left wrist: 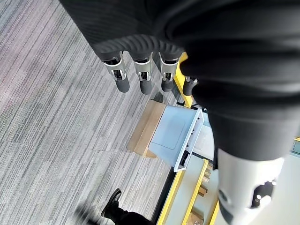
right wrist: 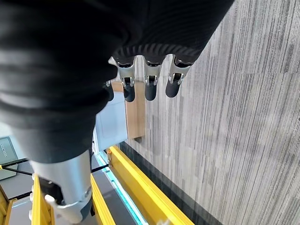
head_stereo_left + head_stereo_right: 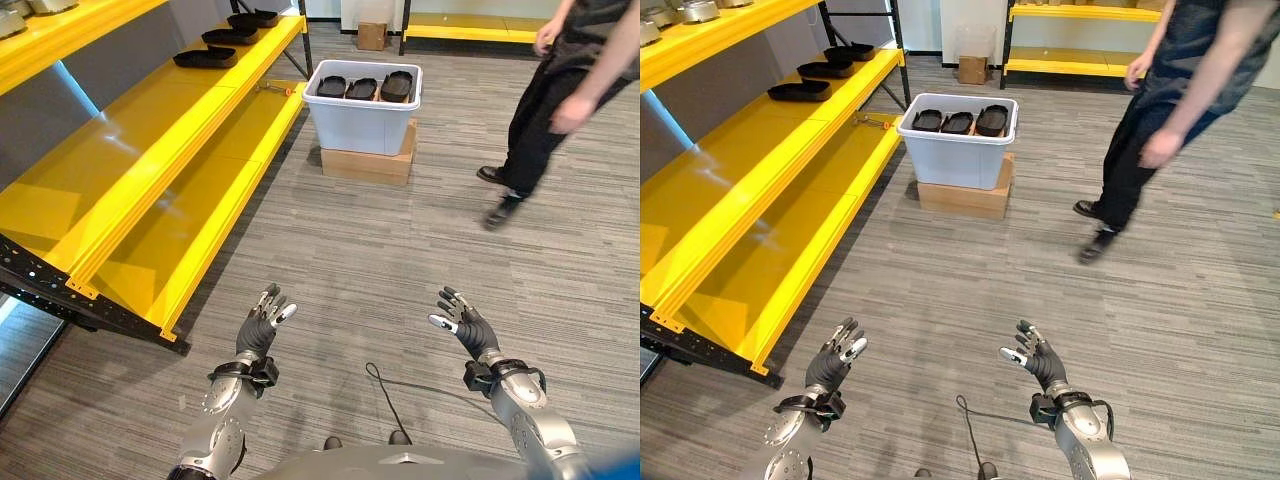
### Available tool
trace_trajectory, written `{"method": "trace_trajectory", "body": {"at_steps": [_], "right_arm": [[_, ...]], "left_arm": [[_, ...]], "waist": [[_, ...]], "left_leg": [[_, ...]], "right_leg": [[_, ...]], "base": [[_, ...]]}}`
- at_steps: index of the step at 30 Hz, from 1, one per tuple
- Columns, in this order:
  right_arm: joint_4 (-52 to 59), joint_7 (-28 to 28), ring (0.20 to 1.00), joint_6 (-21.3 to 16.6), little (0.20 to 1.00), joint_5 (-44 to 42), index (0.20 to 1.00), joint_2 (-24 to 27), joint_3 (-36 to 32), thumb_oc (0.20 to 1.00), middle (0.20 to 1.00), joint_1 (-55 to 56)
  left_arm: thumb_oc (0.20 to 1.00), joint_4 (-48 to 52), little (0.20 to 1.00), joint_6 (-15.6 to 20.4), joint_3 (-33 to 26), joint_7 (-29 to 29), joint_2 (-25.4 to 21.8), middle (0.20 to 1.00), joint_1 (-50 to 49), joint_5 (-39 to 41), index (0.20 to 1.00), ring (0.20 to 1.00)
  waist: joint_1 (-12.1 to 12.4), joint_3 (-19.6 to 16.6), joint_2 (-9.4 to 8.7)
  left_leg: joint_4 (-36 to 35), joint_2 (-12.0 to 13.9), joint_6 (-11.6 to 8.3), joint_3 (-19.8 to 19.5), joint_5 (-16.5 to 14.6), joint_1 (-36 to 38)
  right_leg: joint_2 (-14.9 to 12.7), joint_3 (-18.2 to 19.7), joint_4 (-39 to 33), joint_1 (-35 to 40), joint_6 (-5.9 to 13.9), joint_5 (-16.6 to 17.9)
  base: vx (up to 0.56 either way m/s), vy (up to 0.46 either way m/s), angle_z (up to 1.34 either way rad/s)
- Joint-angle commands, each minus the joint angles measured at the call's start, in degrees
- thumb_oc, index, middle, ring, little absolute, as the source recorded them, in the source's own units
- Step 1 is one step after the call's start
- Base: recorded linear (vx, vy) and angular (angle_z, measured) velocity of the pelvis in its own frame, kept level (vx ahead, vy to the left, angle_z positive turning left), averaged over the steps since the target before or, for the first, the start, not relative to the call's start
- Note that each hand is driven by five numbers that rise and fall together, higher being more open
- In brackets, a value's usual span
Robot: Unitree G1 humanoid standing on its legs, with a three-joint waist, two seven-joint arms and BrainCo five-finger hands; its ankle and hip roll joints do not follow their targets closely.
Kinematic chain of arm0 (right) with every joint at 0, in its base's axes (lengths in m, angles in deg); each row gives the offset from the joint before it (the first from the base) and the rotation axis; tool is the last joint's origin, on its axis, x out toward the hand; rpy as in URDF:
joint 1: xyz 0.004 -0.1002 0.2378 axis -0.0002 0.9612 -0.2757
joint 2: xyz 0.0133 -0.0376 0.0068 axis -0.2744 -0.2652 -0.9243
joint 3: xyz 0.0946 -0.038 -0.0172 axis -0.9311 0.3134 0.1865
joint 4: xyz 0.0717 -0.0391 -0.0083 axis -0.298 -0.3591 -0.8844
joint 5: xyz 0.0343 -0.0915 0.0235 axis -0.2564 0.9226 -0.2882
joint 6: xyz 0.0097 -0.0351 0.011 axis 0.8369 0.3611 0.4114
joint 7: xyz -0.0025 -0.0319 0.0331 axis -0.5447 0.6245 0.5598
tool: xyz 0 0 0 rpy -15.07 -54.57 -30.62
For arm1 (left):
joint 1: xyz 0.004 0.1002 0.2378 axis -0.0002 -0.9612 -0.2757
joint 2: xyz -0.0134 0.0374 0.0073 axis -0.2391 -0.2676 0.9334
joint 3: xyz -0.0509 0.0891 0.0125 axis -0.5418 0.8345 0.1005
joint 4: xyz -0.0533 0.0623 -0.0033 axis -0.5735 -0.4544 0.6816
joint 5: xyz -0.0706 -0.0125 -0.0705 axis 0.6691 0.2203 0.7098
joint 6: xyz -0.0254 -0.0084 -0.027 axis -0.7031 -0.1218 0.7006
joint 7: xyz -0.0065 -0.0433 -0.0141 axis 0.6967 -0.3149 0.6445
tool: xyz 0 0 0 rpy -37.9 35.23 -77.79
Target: Move parts from the plastic box to the shelf.
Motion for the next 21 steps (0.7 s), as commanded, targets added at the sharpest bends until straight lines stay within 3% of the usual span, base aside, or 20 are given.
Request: {"method": "trace_trajectory", "body": {"at_steps": [1, 21], "right_arm": [[1.3, 0.9, 1.000, -1.8, 1.000, -2.1, 1.000, -0.1, 0.4, 1.000, 1.000, -1.2], [1.3, 1.2, 1.000, -1.6, 1.000, -2.5, 1.000, -0.3, 0.5, 1.000, 1.000, -0.9]], "left_arm": [[1.000, 0.1, 1.000, 2.5, -1.3, -1.1, -1.7, 1.000, 1.6, -0.2, 1.000, 1.000], [1.000, 0.3, 1.000, 2.5, -2.0, -1.1, -1.7, 1.000, 1.4, -1.0, 1.000, 1.000]], "waist": [[-0.5, -2.3, -2.39], [-0.6, -2.3, -2.65]], "left_leg": [[0.0, 4.8, -4.25, -0.8, 0.3, -1.0], [0.0, 4.7, -4.00, -0.8, 0.1, -0.5]], "right_leg": [[-4.2, -1.1, 0.6, 1.1, 5.31, -1.1], [-4.2, -0.8, 0.6, 1.3, 5.18, -1.2]], "base": [[0.00, 0.000, 0.00], [0.00, 0.000, 0.00]]}}
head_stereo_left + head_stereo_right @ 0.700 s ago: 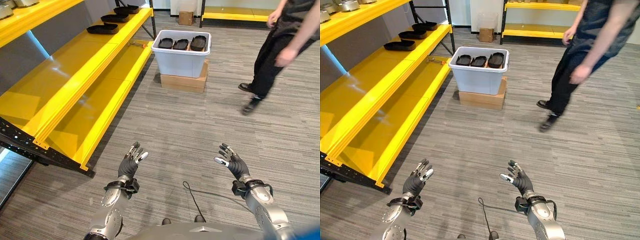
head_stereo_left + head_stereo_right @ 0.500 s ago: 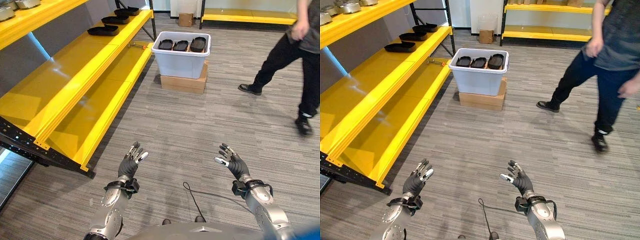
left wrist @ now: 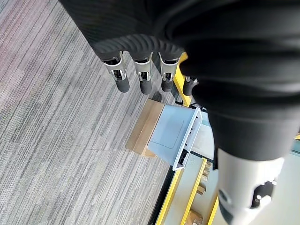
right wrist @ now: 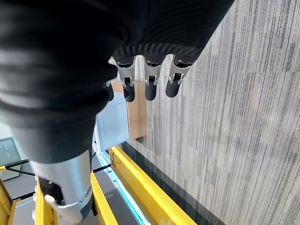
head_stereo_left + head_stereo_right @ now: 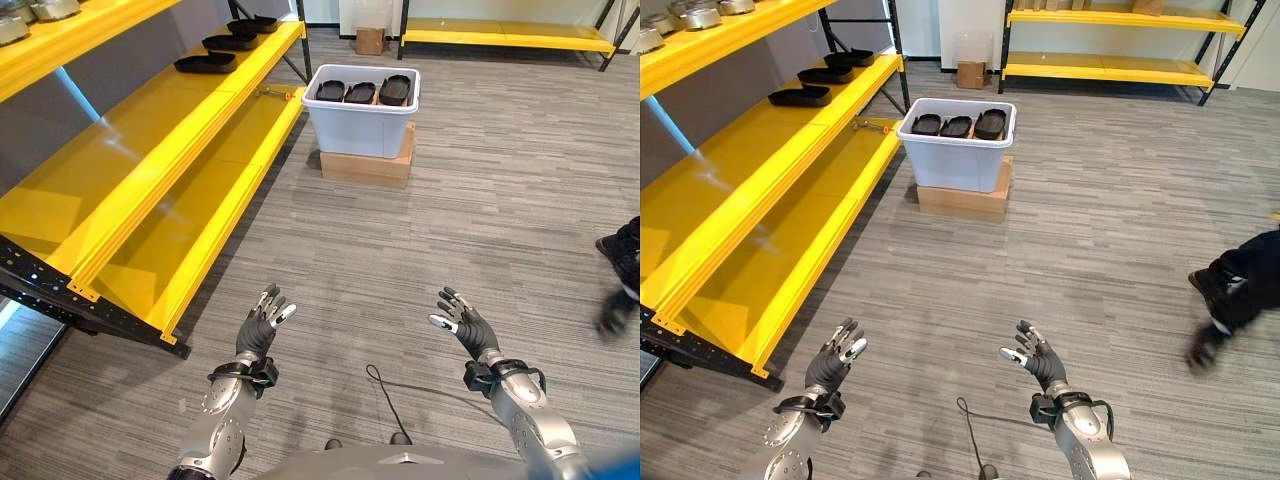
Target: Move parts from the plastic box to the shelf.
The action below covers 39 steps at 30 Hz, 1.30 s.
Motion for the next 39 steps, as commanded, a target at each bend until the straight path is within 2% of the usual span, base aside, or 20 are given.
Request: {"method": "trace_trajectory", "body": {"at_steps": [1, 10, 12, 13, 17, 19, 20, 21, 24, 25, 27, 29, 30, 31, 33, 35, 38, 39], "right_arm": [[1.3, 1.3, 1.000, -2.0, 1.000, -2.0, 1.000, -0.4, 0.4, 1.000, 1.000, -0.9], [1.0, 1.1, 1.000, -2.1, 1.000, -2.4, 1.000, -0.3, 0.4, 1.000, 1.000, -2.1], [0.7, 0.8, 1.000, -2.1, 1.000, -2.5, 1.000, -0.2, 0.6, 1.000, 1.000, -2.7], [0.4, 0.8, 1.000, -2.1, 1.000, -2.1, 1.000, -0.3, 1.2, 1.000, 1.000, -4.3], [0.3, 0.9, 1.000, -2.0, 1.000, -2.0, 1.000, -0.6, 1.8, 1.000, 1.000, -5.6], [0.5, 1.1, 1.000, -2.0, 1.000, -2.0, 1.000, -0.9, 2.0, 1.000, 1.000, -6.0], [0.7, 1.2, 1.000, -1.8, 1.000, -1.9, 1.000, -1.3, 2.1, 1.000, 1.000, -5.8], [0.7, 1.2, 1.000, -1.8, 1.000, -1.9, 1.000, -1.3, 2.1, 1.000, 1.000, -5.8], [1.2, 1.5, 1.000, -1.6, 1.000, -2.0, 1.000, -1.9, 2.3, 1.000, 1.000, -4.5], [1.3, 1.5, 1.000, -1.7, 1.000, -2.1, 1.000, -1.9, 2.2, 1.000, 1.000, -4.2], [1.4, 1.7, 1.000, -1.9, 1.000, -2.0, 1.000, -2.0, 2.2, 1.000, 1.000, -3.9], [1.3, 1.8, 1.000, -1.8, 1.000, -2.6, 1.000, -2.1, 2.2, 1.000, 1.000, -3.7], [1.3, 2.0, 1.000, -2.0, 1.000, -3.5, 1.000, -1.9, 2.2, 1.000, 1.000, -3.8], [1.3, 2.0, 1.000, -2.0, 1.000, -3.5, 1.000, -1.9, 2.2, 1.000, 1.000, -3.8], [0.8, 1.7, 1.000, -2.1, 1.000, -3.6, 1.000, -2.0, 2.2, 1.000, 1.000, -3.9], [0.8, 1.5, 1.000, -2.1, 1.000, -3.4, 1.000, -2.2, 2.6, 1.000, 1.000, -4.6], [1.9, 1.3, 1.000, -2.1, 1.000, -3.1, 1.000, -2.2, 2.6, 1.000, 1.000, -4.6], [2.1, 1.4, 1.000, -2.1, 1.000, -3.4, 1.000, -2.2, 2.5, 1.000, 1.000, -3.7]], "left_arm": [[1.000, 0.3, 1.000, 2.5, -1.9, -1.1, -1.7, 1.000, 1.4, -1.0, 1.000, 1.000], [1.000, 0.4, 1.000, 2.8, -2.3, -0.7, -1.6, 1.000, 1.4, -1.0, 1.000, 1.000], [1.000, 0.8, 1.000, 3.0, -2.3, -0.3, -1.7, 1.000, 1.6, -0.9, 1.000, 1.000], [1.000, 1.0, 1.000, 3.1, -2.5, 0.1, -2.1, 1.000, 2.0, -1.0, 1.000, 1.000], [1.000, 1.1, 1.000, 3.1, -2.4, 0.2, -2.6, 1.000, 2.7, -1.3, 1.000, 1.000], [1.000, 1.4, 1.000, 3.1, -2.1, 0.3, -3.0, 1.000, 3.4, -1.6, 1.000, 1.000], [1.000, 1.2, 1.000, 3.1, -1.9, 0.4, -3.3, 1.000, 3.9, -1.9, 1.000, 1.000], [1.000, 1.2, 1.000, 3.1, -1.9, 0.4, -3.3, 1.000, 3.9, -1.9, 1.000, 1.000], [1.000, 1.3, 1.000, 3.0, -1.3, 0.6, -3.6, 1.000, 4.7, -2.7, 1.000, 1.000], [1.000, 1.3, 1.000, 2.9, -1.2, 0.5, -3.9, 1.000, 5.0, -3.1, 1.000, 1.000], [1.000, 1.4, 1.000, 2.7, -0.8, 0.5, -4.3, 1.000, 5.5, -4.1, 1.000, 1.000], [1.000, 1.1, 1.000, 2.6, -0.7, -0.1, -4.2, 1.000, 5.5, -4.1, 1.000, 1.000], [1.000, 1.5, 1.000, 2.7, -1.0, -0.5, -4.3, 1.000, 5.4, -4.5, 1.000, 1.000], [1.000, 1.5, 1.000, 2.7, -1.0, -0.5, -4.3, 1.000, 5.3, -4.5, 1.000, 1.000], [1.000, 1.4, 1.000, 2.8, -1.5, -0.5, -4.3, 1.000, 5.4, -4.9, 1.000, 1.000], [1.000, 1.2, 1.000, 2.8, -1.8, -0.6, -4.3, 1.000, 5.7, -5.2, 1.000, 1.000], [1.000, 1.3, 1.000, 2.8, -1.7, -0.8, -3.8, 1.000, 5.7, -5.2, 1.000, 1.000], [1.000, 0.6, 1.000, 2.9, -1.4, -0.9, -3.3, 1.000, 5.3, -5.3, 1.000, 1.000]], "waist": [[-0.5, -2.3, -2.87], [-0.1, -1.8, -3.37], [0.2, -1.5, -3.36], [0.7, -1.2, -3.08], [1.1, -0.9, -2.49], [1.1, -0.4, -1.94], [0.6, 0.2, -1.43], [0.7, 0.2, -1.47], [-0.4, 1.6, -0.98], [-0.7, 2.4, -0.69], [-1.3, 3.5, 0.22], [-2.2, 3.8, 0.63], [-2.7, 3.6, 0.08], [-2.8, 3.8, 0.25], [-3.0, 3.5, -0.47], [-3.4, 3.4, -1.15], [-3.9, 2.7, -1.89], [-3.9, 2.0, -2.02]], "left_leg": [[0.0, 4.7, -4.00, -1.2, 0.0, -1.0], [1.6, 3.8, -3.11, -2.6, -1.2, -2.1], [2.4, 3.2, -2.67, -2.7, -1.7, -2.9], [4.2, 1.9, -1.80, -2.5, -2.9, -4.0], [5.9, 0.5, -0.76, -2.4, -4.3, -4.8], [6.7, -0.3, 0.26, -2.9, -5.0, -5.0], [6.8, -1.5, 1.39, -3.3, -5.5, -4.6], [6.8, -1.5, 1.42, -3.2, -5.5, -4.7], [6.8, -3.7, 3.08, -4.4, -5.8, -3.7], [6.7, -3.9, 3.47, -4.8, -5.7, -3.2], [6.3, -3.6, 3.93, -4.7, -6.1, -1.9], [5.4, -3.5, 3.85, -4.9, -6.5, -0.5], [4.7, -4.2, 3.60, -5.0, -6.9, 0.7], [4.6, -4.0, 3.55, -5.1, -6.9, 1.0], [3.4, -4.6, 3.05, -5.4, -7.7, 3.1], [2.5, -4.8, 2.31, -5.5, -8.4, 5.1], [2.9, -4.6, 1.60, -5.8, -10.0, 7.0], [3.1, -4.2, 1.07, -6.3, -10.6, 8.4]], "right_leg": [[-4.1, -1.0, 0.6, 1.2, 5.18, -1.2], [-4.6, -0.1, 0.6, 0.9, 5.30, -1.0], [-5.1, -0.2, 0.6, 0.7, 5.57, -0.9], [-6.7, -0.6, 1.3, 0.4, 6.33, -0.7], [-8.4, -0.8, 4.5, -0.8, 7.14, -1.2], [-9.9, -0.7, 9.0, -2.4, 7.86, -1.8], [-11.4, 0.2, 15.2, -5.3, 8.69, -0.4], [-11.4, 0.3, 15.4, -5.5, 8.72, -0.5], [-13.5, 3.0, 27.0, -11.5, 8.33, 7.0], [-13.7, 3.2, 30.4, -12.9, 7.98, 8.4], [-12.8, 1.7, 34.7, -16.2, 7.07, 6.8], [-9.0, 1.1, 33.4, -19.5, 6.65, 3.4], [-6.3, -0.4, 26.2, -21.6, 6.43, 2.7], [-6.1, -0.6, 25.8, -21.1, 6.38, 2.8], [-5.3, -4.1, 13.9, -21.4, 7.18, 5.3], [-4.0, -6.4, 6.7, -22.4, 8.25, 7.6], [-3.7, -7.2, 3.3, -21.3, 8.48, 8.9], [-3.0, -6.6, 3.1, -19.7, 7.63, 8.3]], "base": [[0.00, 0.000, 0.00], [0.01, 0.013, -0.01], [0.03, 0.125, 0.00], [0.03, 0.161, 0.01], [0.03, 0.174, 0.01], [0.05, 0.282, 0.01], [0.03, 0.263, 0.02], [0.04, 0.283, 0.04], [0.05, 0.233, 0.19], [0.04, 0.233, 0.28], [0.08, 0.185, 0.41], [0.18, 0.075, -0.07], [0.18, 0.002, -0.22], [0.21, -0.016, -0.12], [0.22, -0.047, 0.07], [0.26, -0.073, -0.01], [0.28, -0.091, 0.24], [0.32, -0.110, 0.40]]}}
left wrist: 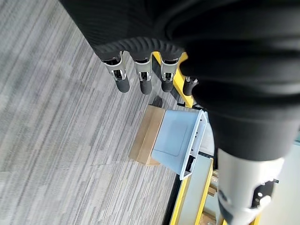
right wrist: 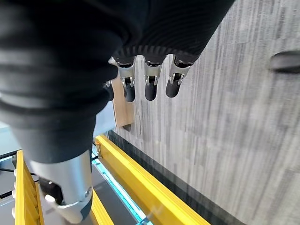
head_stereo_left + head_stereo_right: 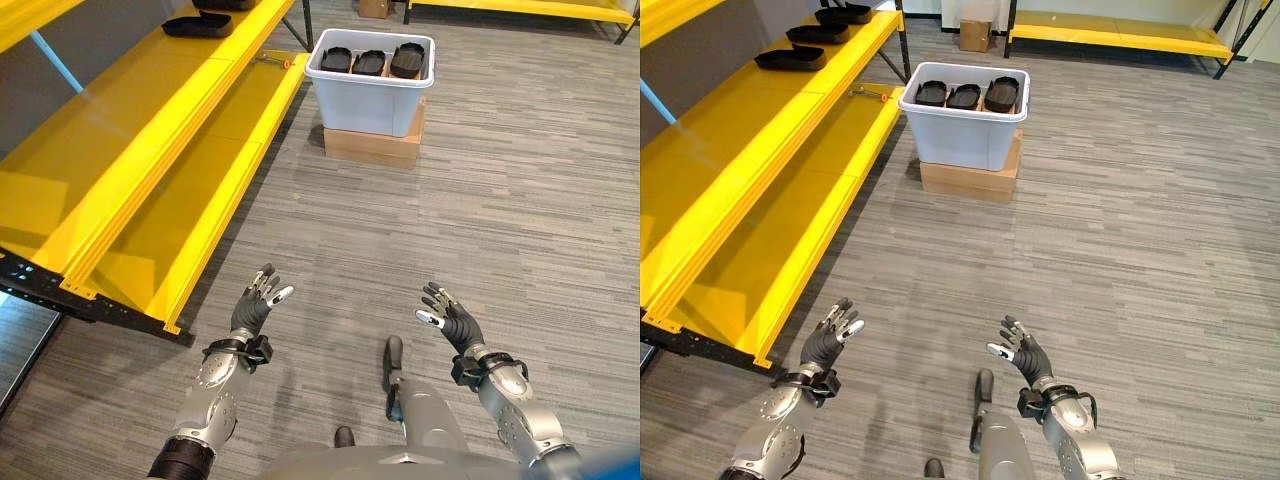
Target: Move parts from the plastic box to the shelf.
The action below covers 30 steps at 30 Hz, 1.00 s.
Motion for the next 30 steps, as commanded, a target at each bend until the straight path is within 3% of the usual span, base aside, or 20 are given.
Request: {"method": "trace_trajectory", "body": {"at_steps": [1, 4, 5, 7, 10, 11, 12, 13, 14, 15, 16, 17, 18, 21, 22, 23, 25, 27, 29, 30], "right_arm": [[1.9, 0.2, 1.000, -2.7, 1.000, -2.2, 1.000, -0.8, 0.0, 1.000, 1.000, -1.3], [2.0, -0.1, 1.000, -3.2, 1.000, -3.2, 1.000, -0.5, -0.1, 1.000, 1.000, -1.4], [2.7, -0.1, 1.000, -3.2, 1.000, -3.5, 1.000, -0.3, -0.4, 1.000, 1.000, -1.5], [2.4, -0.2, 1.000, -3.5, 1.000, -3.6, 1.000, 0.1, -0.8, 1.000, 1.000, -1.5], [1.4, -0.5, 1.000, -3.7, 1.000, -4.3, 1.000, 0.1, -0.8, 1.000, 1.000, -2.1], [1.8, -0.5, 1.000, -3.8, 1.000, -4.6, 1.000, 0.4, -0.7, 1.000, 1.000, -2.1], [1.9, -0.2, 1.000, -3.8, 1.000, -4.6, 1.000, 1.2, -0.8, 1.000, 1.000, -2.0], [1.9, -0.2, 1.000, -3.8, 1.000, -4.6, 1.000, 1.2, -0.8, 1.000, 1.000, -2.0], [2.3, -0.2, 1.000, -3.8, 1.000, -4.7, 1.000, 1.8, -0.7, 1.000, 1.000, -2.0], [2.3, -0.2, 1.000, -3.8, 1.000, -4.7, 1.000, 1.8, -0.7, 1.000, 1.000, -2.0], [2.4, -0.6, 1.000, -3.8, 1.000, -4.9, 1.000, 2.2, -1.0, 1.000, 1.000, -1.5], [2.4, -1.1, 1.000, -3.9, 1.000, -4.9, 1.000, 2.2, -1.3, 1.000, 1.000, -1.2], [2.4, -1.1, 1.000, -3.9, 1.000, -4.9, 1.000, 2.1, -1.3, 1.000, 1.000, -1.2], [2.4, -0.9, 1.000, -4.0, 1.000, -4.5, 1.000, 2.1, -1.9, 1.000, 1.000, -0.2], [2.1, -0.8, 1.000, -4.0, 1.000, -4.0, 1.000, 2.1, -1.9, 1.000, 1.000, 0.1], [1.8, -0.8, 1.000, -4.0, 1.000, -3.6, 1.000, 2.1, -1.9, 1.000, 1.000, 0.3], [1.6, -0.5, 1.000, -4.3, 1.000, -2.4, 1.000, 2.2, -1.1, 1.000, 1.000, -0.1], [1.0, -0.4, 1.000, -4.1, 1.000, -1.8, 1.000, 2.3, -0.9, 1.000, 1.000, -0.6], [1.2, -0.1, 1.000, -3.8, 1.000, -2.0, 1.000, 2.1, -0.7, 1.000, 1.000, -0.4], [1.3, 0.3, 1.000, -3.7, 1.000, -1.9, 1.000, 1.5, -0.7, 1.000, 1.000, -0.2]], "left_arm": [[1.000, 3.7, 1.000, 3.0, -0.8, -1.0, -0.7, 1.000, -1.5, -2.6, 1.000, 1.000], [1.000, 3.2, 1.000, 3.1, -0.3, -0.7, 0.0, 1.000, -0.8, -2.1, 1.000, 1.000], [1.000, 3.2, 1.000, 3.2, -0.3, -0.6, 0.2, 1.000, -0.7, -1.6, 1.000, 1.000], [1.000, 3.8, 1.000, 3.3, -0.3, -0.7, 0.3, 1.000, -0.8, -1.3, 1.000, 1.000], [1.000, 4.2, 1.000, 3.3, -0.7, -0.2, 0.0, 1.000, -0.7, -0.3, 1.000, 1.000], [1.000, 4.3, 1.000, 3.5, -0.8, 0.0, 0.0, 1.000, -0.8, 0.0, 1.000, 1.000], [1.000, 4.2, 1.000, 3.6, -0.8, 0.0, -0.2, 1.000, -0.9, 0.6, 1.000, 1.000], [1.000, 4.2, 1.000, 3.6, -0.8, 0.0, -0.2, 1.000, -0.9, 0.6, 1.000, 1.000], [1.000, 4.3, 1.000, 3.4, -0.8, 0.1, -0.3, 1.000, -0.8, 1.3, 1.000, 1.000], [1.000, 4.3, 1.000, 3.4, -0.8, 0.1, -0.3, 1.000, -0.8, 1.3, 1.000, 1.000], [1.000, 5.0, 1.000, 3.2, -0.2, 0.0, -0.4, 1.000, -1.0, 2.0, 1.000, 1.000], [1.000, 5.1, 1.000, 3.2, -0.1, 0.1, -0.3, 1.000, -1.3, 2.0, 1.000, 1.000], [1.000, 5.1, 1.000, 3.2, -0.1, 0.1, -0.3, 1.000, -1.3, 2.0, 1.000, 1.000], [1.000, 5.2, 1.000, 3.0, -0.2, -0.5, -0.8, 1.000, -3.2, 1.2, 1.000, 1.000], [1.000, 5.2, 1.000, 3.1, -0.3, -0.5, -1.0, 1.000, -3.6, 1.0, 1.000, 1.000], [1.000, 5.2, 1.000, 3.1, -0.4, -0.6, -1.2, 1.000, -4.1, 0.8, 1.000, 1.000], [1.000, 5.2, 1.000, 3.4, -0.9, -0.5, -1.2, 1.000, -4.4, -0.4, 1.000, 1.000], [1.000, 5.1, 1.000, 3.4, -1.3, -0.6, -1.3, 1.000, -4.1, -0.4, 1.000, 1.000], [1.000, 5.2, 1.000, 3.5, -1.4, -0.7, -1.1, 1.000, -4.5, 0.0, 1.000, 1.000], [1.000, 5.0, 1.000, 3.5, -1.3, -0.6, -1.0, 1.000, -4.5, -0.2, 1.000, 1.000]], "waist": [[0.2, -3.7, -0.70], [-0.1, -5.5, -0.09], [-0.3, -6.2, 0.91], [-0.1, -6.9, 2.04], [0.1, -7.4, 2.49], [0.2, -7.2, 2.27], [1.0, -6.1, 1.20], [0.8, -6.3, 1.02], [2.0, -4.6, -0.40], [2.0, -4.6, -0.35], [2.6, -3.5, -1.22], [3.7, -2.3, -2.28], [3.7, -2.4, -2.31], [4.9, -1.8, -3.53], [5.3, -1.7, -3.59], [5.7, -1.8, -3.34], [7.3, -1.8, -2.08], [7.8, -1.6, -1.70], [7.9, -2.1, -1.52], [7.9, -2.9, -1.34]], "left_leg": [[0.5, 1.0, -2.60, -1.4, -4.2, 4.3], [1.4, 2.0, -3.24, -1.7, -4.7, 4.7], [2.9, 3.4, -4.13, -1.8, -4.3, 5.2], [5.5, 4.7, -5.76, -1.5, -1.9, 5.2], [12.5, 6.3, -9.42, -1.1, 5.6, 3.1], [17.8, 6.6, -10.43, -1.1, 8.3, 1.2], [31.7, 6.7, -12.88, -0.9, 14.2, -4.6], [31.7, 6.5, -12.85, -1.1, 14.4, -4.9], [40.6, 6.6, -13.39, -0.6, 16.6, -8.7], [40.8, 6.6, -13.39, -0.5, 16.5, -8.7], [41.9, 7.0, -11.70, 0.6, 14.9, -11.9], [40.8, 6.7, -9.68, 1.9, 10.7, -17.8], [40.8, 6.7, -9.63, 2.0, 10.7, -18.0], [31.3, 5.4, -6.42, 2.7, 5.4, -23.9], [25.5, 5.2, -6.17, 2.1, 5.7, -25.3], [18.8, 5.4, -6.46, 0.9, 7.9, -25.6], [1.3, 5.7, -7.92, -3.8, 14.8, -27.2], [-0.3, 6.5, -8.94, -4.4, 17.0, -26.2], [-1.0, 7.0, -8.55, -4.0, 16.7, -24.7], [-1.5, 7.2, -8.80, -4.2, 18.1, -23.7]], "right_leg": [[2.6, 0.3, -5.1, 5.8, 0.47, 7.3], [3.0, 0.2, -3.7, 6.3, -0.26, 7.4], [3.6, -1.0, -1.4, 6.0, -1.22, 5.8], [4.3, -2.4, -0.2, 7.1, -2.26, 3.7], [6.3, -2.3, -0.7, 9.9, -3.72, 1.9], [6.9, -2.0, -1.2, 11.2, -4.50, 1.2], [7.5, -1.3, -2.4, 14.5, -5.97, -0.3], [7.2, -1.4, -2.4, 14.3, -5.95, -0.3], [7.2, -0.5, -3.0, 17.1, -7.16, -1.5], [7.3, -0.5, -3.0, 17.1, -7.17, -1.6], [6.8, 0.1, -3.0, 18.5, -7.71, -2.2], [6.2, 1.1, -3.3, 21.0, -7.38, -2.9], [6.2, 1.2, -3.3, 20.9, -7.37, -2.9], [5.4, 2.8, -3.1, 22.5, -6.62, -4.1], [5.4, 3.3, -3.2, 23.5, -6.37, -4.7], [5.8, 3.8, -3.5, 24.7, -6.20, -5.2], [7.9, 6.4, -4.5, 28.2, -6.00, -7.1], [8.3, 8.0, -4.6, 29.8, -5.85, -7.9], [8.5, 8.4, -4.4, 30.2, -5.72, -8.7], [8.4, 8.0, -5.0, 31.2, -5.46, -9.0]], "base": [[0.37, -0.134, 0.26], [0.33, -0.135, 0.33], [0.44, -0.191, 0.35], [0.42, -0.180, 0.02], [0.31, -0.177, -0.13], [0.33, -0.226, -0.10], [0.24, -0.185, -0.15], [0.30, -0.236, -0.23], [0.15, -0.113, -0.33], [0.25, -0.173, -0.21], [0.21, -0.096, -0.17], [0.21, -0.095, -0.07], [0.19, -0.042, -0.04], [0.22, 0.035, -0.23], [0.30, 0.073, -0.26], [0.35, 0.088, -0.05], [0.44, 0.101, -0.22], [0.29, 0.095, -0.40], [0.24, 0.109, -0.56], [0.35, 0.173, -0.80]]}}
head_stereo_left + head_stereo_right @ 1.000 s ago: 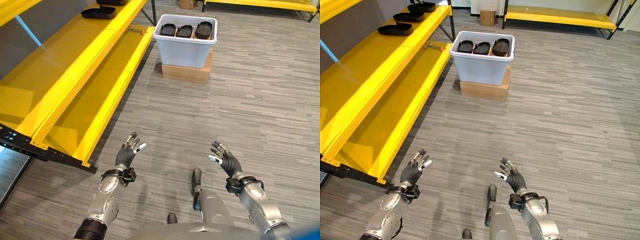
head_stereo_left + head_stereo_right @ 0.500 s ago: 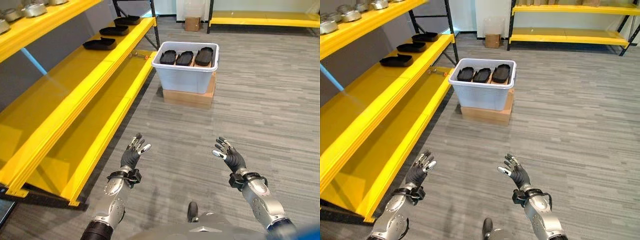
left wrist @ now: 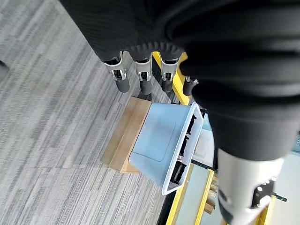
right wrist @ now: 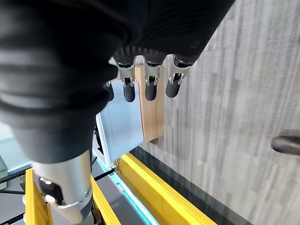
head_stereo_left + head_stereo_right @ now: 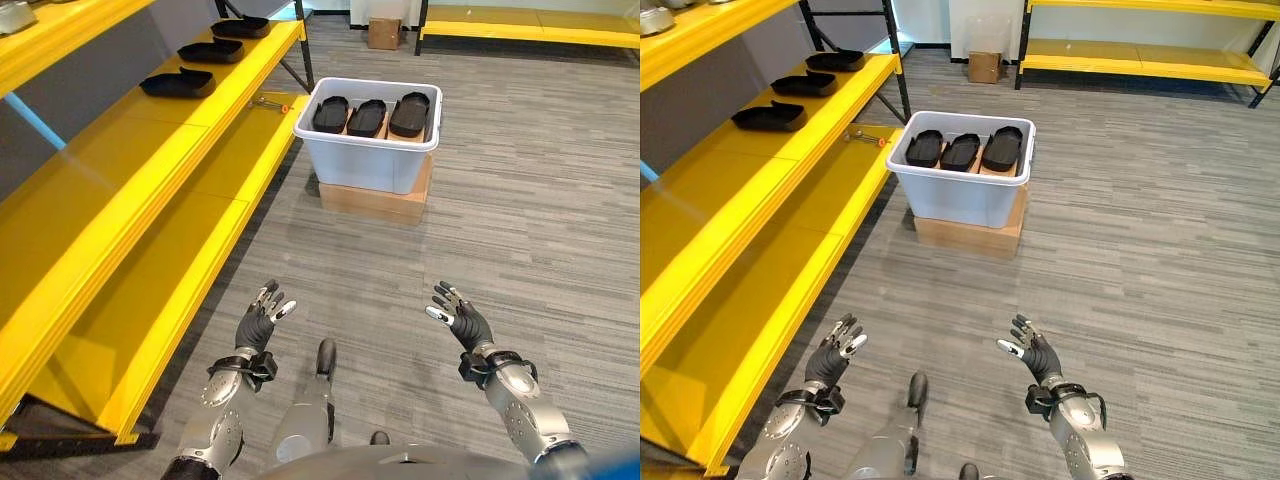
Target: Move parts from the plastic box to the shelf.
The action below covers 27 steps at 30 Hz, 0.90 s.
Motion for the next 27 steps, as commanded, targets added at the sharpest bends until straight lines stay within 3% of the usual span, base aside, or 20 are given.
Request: {"method": "trace_trajectory", "body": {"at_steps": [1, 7, 10, 12, 14, 17, 18, 19, 21, 23, 25, 26, 27], "right_arm": [[4.3, 1.3, 1.000, -2.4, 1.000, 0.4, 1.000, -0.5, -0.9, 1.000, 1.000, 1.1], [4.7, 2.2, 1.000, -1.6, 1.000, 1.4, 1.000, -1.7, -0.2, 1.000, 1.000, 1.1], [4.7, 2.4, 1.000, -1.5, 1.000, 1.3, 1.000, -2.6, 0.5, 1.000, 1.000, 0.7], [4.9, 2.6, 1.000, -1.5, 1.000, 1.6, 1.000, -3.2, 0.7, 1.000, 1.000, 0.7], [4.9, 2.7, 1.000, -1.4, 1.000, 1.6, 1.000, -3.6, 1.0, 1.000, 1.000, 0.7], [5.0, 3.0, 1.000, -1.0, 1.000, 2.1, 1.000, -3.7, 1.5, 1.000, 1.000, 1.5], [5.3, 3.3, 1.000, -1.0, 1.000, 1.7, 1.000, -3.3, 1.4, 1.000, 1.000, 1.8], [5.3, 3.3, 1.000, -1.0, 1.000, 1.7, 1.000, -3.3, 1.4, 1.000, 1.000, 1.8], [5.5, 3.4, 1.000, -1.1, 1.000, 0.7, 1.000, -3.1, 1.3, 1.000, 1.000, 2.0], [4.9, 3.3, 1.000, -1.4, 1.000, 0.5, 1.000, -3.1, 1.1, 1.000, 1.000, 2.0], [5.0, 3.1, 1.000, -1.2, 1.000, 0.5, 1.000, -2.9, 1.3, 1.000, 1.000, 1.9], [5.1, 3.1, 1.000, -1.1, 1.000, 1.0, 1.000, -2.8, 1.3, 1.000, 1.000, 1.6], [5.6, 3.0, 1.000, -0.9, 1.000, 1.2, 1.000, -2.7, 1.4, 1.000, 1.000, 1.8]], "left_arm": [[1.000, 4.4, 1.000, 3.4, -1.2, -0.5, -2.5, 1.000, 0.8, -0.8, 1.000, 1.000], [1.000, 4.9, 1.000, 3.3, -1.6, -0.2, -3.1, 1.000, 0.9, -0.6, 1.000, 1.000], [1.000, 5.1, 1.000, 3.2, -1.5, 0.4, -3.8, 1.000, 1.2, -0.7, 1.000, 1.000], [1.000, 5.8, 1.000, 3.2, -1.6, 0.9, -4.5, 1.000, 1.3, -1.4, 1.000, 1.000], [1.000, 6.0, 1.000, 2.8, -1.4, 1.0, -5.2, 1.000, 1.5, -1.8, 1.000, 1.000], [1.000, 6.3, 1.000, 2.5, -1.3, 0.4, -5.8, 1.000, 1.2, -2.5, 1.000, 1.000], [1.000, 6.1, 1.000, 2.4, -0.9, -0.1, -6.0, 1.000, 1.3, -2.9, 1.000, 1.000], [1.000, 6.1, 1.000, 2.4, -0.9, -0.1, -6.0, 1.000, 1.3, -2.9, 1.000, 1.000], [1.000, 6.1, 1.000, 2.5, -0.9, -0.6, -6.1, 1.000, 0.9, -2.7, 1.000, 1.000], [1.000, 5.7, 1.000, 2.7, -0.9, -0.8, -5.6, 1.000, 0.6, -2.5, 1.000, 1.000], [1.000, 5.5, 1.000, 2.7, -1.0, -0.9, -5.4, 1.000, 0.3, -2.7, 1.000, 1.000], [1.000, 5.7, 1.000, 2.9, -1.1, -1.3, -5.4, 1.000, 0.5, -3.3, 1.000, 1.000], [1.000, 5.9, 1.000, 2.9, -1.1, -1.5, -5.3, 1.000, 0.2, -3.4, 1.000, 1.000]], "waist": [[0.3, -3.0, -1.08], [1.0, -5.0, -2.64], [0.9, -5.5, -2.88], [0.4, -5.0, -2.53], [-0.3, -3.8, -1.59], [-1.2, -2.4, 0.30], [-2.6, -1.5, 0.84], [-2.6, -1.6, 0.93], [-3.0, -1.3, 0.87], [-3.4, -1.1, 0.60], [-4.0, -0.6, 0.03], [-4.7, -0.4, -0.32], [-5.0, -0.2, -0.13]], "left_leg": [[-2.1, 0.3, 0.15, 1.6, 8.1, 4.9], [6.7, -2.7, 3.46, 5.0, 1.6, 4.0], [6.7, -4.5, 5.46, 5.5, -1.0, 6.5], [6.4, -5.9, 6.99, 5.5, -2.4, 8.4], [5.8, -6.5, 8.50, 5.0, -3.8, 11.5], [5.1, -5.9, 9.33, 4.2, -5.1, 14.9], [4.7, -6.2, 9.20, 3.0, -5.7, 17.5], [4.7, -6.1, 9.17, 2.9, -5.7, 17.4], [4.3, -6.5, 8.96, 2.7, -6.4, 18.8], [3.5, -7.2, 8.28, 2.1, -7.5, 20.9], [3.1, -7.8, 7.88, 1.4, -8.1, 22.5], [2.4, -8.1, 7.39, 0.8, -8.9, 24.3], [2.4, -8.0, 7.17, 0.4, -9.5, 25.2]], "right_leg": [[-2.4, -0.6, 2.4, -0.9, 6.81, -1.9], [-7.9, -0.8, 9.0, -0.3, 9.15, -3.2], [-9.7, -0.3, 19.9, -4.7, 11.57, 2.3], [-10.8, 0.3, 30.2, -8.8, 13.12, 9.0], [-11.6, 0.5, 38.6, -12.8, 13.25, 13.9], [-11.7, -0.8, 44.5, -18.1, 11.89, 11.4], [-9.1, -0.7, 41.3, -22.5, 10.59, 6.5], [-9.0, -0.7, 41.2, -22.5, 10.55, 6.7], [-8.1, -1.4, 34.1, -23.9, 9.97, 5.2], [-8.1, -2.5, 18.9, -24.8, 10.45, 7.0], [-6.9, -0.9, 10.6, -25.2, 11.29, 9.8], [-7.1, -0.5, 3.5, -27.7, 12.68, 13.1], [-7.0, -0.8, 3.0, -27.5, 12.95, 13.4]], "base": [[0.37, 0.196, -0.70], [0.33, 0.230, -0.15], [0.27, 0.226, -0.07], [0.19, 0.236, 0.08], [0.22, 0.240, 0.09], [0.22, 0.154, 0.14], [0.23, 0.072, 0.10], [0.23, 0.039, 0.27], [0.17, -0.016, 0.31], [0.24, -0.055, -0.02], [0.29, -0.072, -0.03], [0.36, -0.070, 0.12], [0.36, -0.070, 0.13]]}}
